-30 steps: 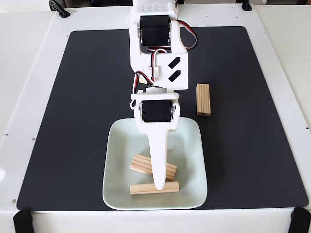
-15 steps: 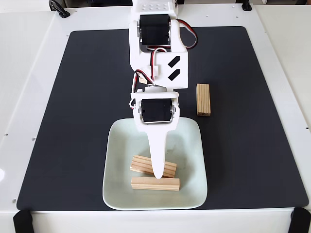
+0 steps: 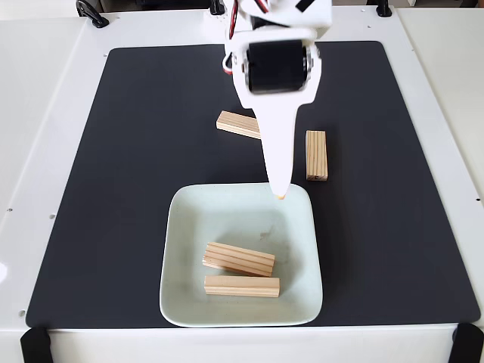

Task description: Pick up the wooden block and place them on the plate.

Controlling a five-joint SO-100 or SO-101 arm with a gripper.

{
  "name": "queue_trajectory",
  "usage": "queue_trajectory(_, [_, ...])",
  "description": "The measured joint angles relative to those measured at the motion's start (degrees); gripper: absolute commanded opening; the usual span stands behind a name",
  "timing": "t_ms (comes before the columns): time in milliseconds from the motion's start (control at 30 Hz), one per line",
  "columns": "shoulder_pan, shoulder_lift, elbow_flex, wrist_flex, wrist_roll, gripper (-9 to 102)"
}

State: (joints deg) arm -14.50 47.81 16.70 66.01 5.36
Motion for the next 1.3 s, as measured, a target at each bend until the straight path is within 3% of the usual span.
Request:
queue_trajectory(233, [-2.55,19.60,22.76,-0.88,0.00,-1])
queue_trajectory(567, [-3.87,50.01,67.50,-17.05,-9.67,-1])
queue_trajectory(733, [-4.83,59.15,83.32,-18.90,-20.13,-1])
queue_trajectory(967, [-8.35,64.25,93.96,-18.81,-40.87,-1])
queue_trajectory(1200, [-8.44,65.39,97.38,-9.40,-63.90,-1])
queue_trajectory(1300, [-8.44,65.39,97.38,-7.29,-68.99,-1])
